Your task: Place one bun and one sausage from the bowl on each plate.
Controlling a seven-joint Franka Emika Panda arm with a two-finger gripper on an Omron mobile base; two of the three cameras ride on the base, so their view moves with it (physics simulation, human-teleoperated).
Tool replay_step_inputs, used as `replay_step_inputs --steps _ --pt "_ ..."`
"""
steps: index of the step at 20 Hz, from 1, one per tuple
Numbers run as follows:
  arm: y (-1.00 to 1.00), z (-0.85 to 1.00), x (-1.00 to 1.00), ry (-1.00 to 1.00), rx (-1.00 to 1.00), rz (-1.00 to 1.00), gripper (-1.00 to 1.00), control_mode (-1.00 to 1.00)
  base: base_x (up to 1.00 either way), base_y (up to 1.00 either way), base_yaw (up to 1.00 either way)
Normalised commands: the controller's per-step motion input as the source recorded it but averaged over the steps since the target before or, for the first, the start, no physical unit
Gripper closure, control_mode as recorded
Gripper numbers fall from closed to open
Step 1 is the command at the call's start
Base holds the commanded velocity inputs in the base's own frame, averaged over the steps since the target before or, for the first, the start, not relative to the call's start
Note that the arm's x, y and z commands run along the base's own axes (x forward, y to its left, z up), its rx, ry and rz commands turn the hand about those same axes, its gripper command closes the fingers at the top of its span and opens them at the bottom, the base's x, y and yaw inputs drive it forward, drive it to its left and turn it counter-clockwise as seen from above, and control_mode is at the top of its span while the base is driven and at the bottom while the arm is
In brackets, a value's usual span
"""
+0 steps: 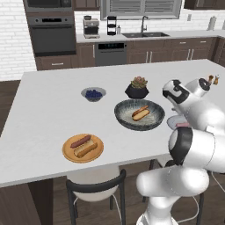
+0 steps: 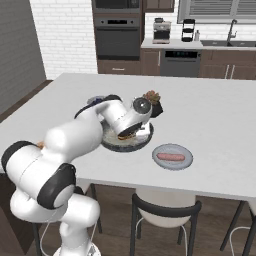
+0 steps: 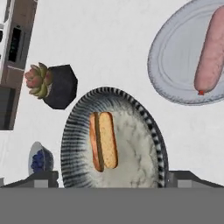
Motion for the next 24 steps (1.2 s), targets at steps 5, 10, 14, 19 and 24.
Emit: replay_step_inputs --steps 5,10,14,19,24 --pt "1.0 0.31 0.63 0.13 -0.17 0.24 -1.0 -1.0 0.0 0.0 0.0" --pt "0.53 -0.32 0.18 0.31 -0.22 0.05 -1.0 -1.0 0.0 0.0 0.0" --pt "-0.02 -0.58 0.08 0.19 -0.1 0.0 -1.0 -1.0 0.0 0.0 0.0" --pt "-0.43 -0.36 0.45 0.01 0.05 0.01 -1.0 -1.0 0.0 0.0 0.0" --pt "-0.12 -0.43 0.65 0.09 -0.01 0.05 -1.0 -1.0 0.0 0.0 0.0"
